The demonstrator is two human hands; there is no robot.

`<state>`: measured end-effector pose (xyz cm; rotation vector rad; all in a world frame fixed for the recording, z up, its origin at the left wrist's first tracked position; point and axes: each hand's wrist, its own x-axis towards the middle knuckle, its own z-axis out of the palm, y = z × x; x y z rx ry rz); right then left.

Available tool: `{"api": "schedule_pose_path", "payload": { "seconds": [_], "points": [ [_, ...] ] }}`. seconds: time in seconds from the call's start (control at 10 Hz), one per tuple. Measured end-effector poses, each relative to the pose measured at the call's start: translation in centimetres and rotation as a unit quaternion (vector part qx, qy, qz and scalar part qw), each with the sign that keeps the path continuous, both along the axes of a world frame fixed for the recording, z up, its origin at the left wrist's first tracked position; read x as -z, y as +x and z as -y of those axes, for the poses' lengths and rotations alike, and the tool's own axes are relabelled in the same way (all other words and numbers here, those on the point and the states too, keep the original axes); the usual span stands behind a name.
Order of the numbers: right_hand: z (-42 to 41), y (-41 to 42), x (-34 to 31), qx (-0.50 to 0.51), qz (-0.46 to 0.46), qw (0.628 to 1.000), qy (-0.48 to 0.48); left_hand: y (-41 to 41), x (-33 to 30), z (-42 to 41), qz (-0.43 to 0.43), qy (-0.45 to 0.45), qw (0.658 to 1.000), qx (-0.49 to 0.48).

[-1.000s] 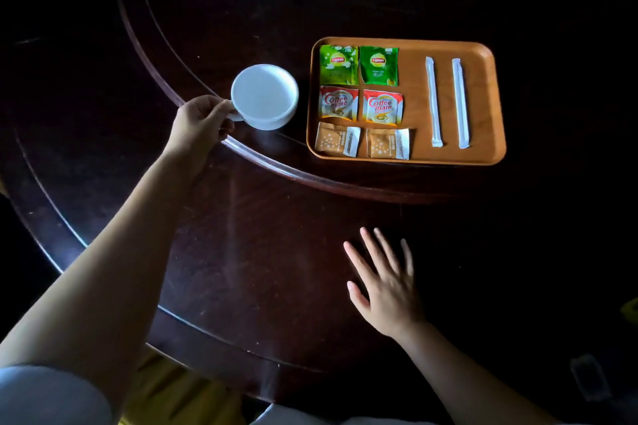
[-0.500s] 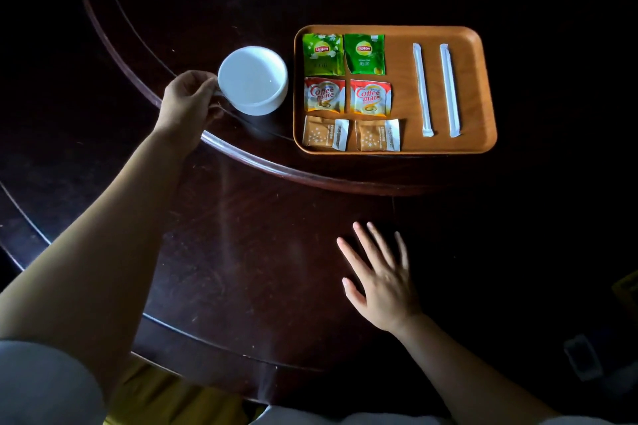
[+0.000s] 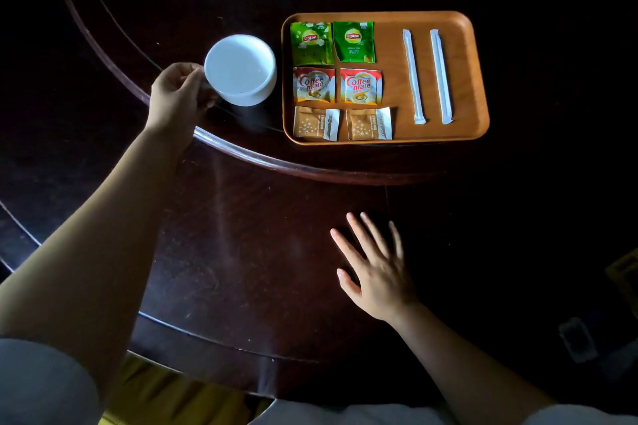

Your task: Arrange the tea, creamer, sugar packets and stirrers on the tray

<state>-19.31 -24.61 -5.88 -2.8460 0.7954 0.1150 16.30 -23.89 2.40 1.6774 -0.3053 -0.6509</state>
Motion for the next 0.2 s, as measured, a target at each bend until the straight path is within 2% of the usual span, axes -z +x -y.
{"api": "schedule_pose_path", "payload": {
  "seconds": [0.2],
  "points": [
    [-0.1, 0.0, -0.2, 0.003, 0.019, 1.0, 0.014, -0.8, 0.2, -1.4, 0.015, 0.032, 0.999, -0.024]
  ]
}}
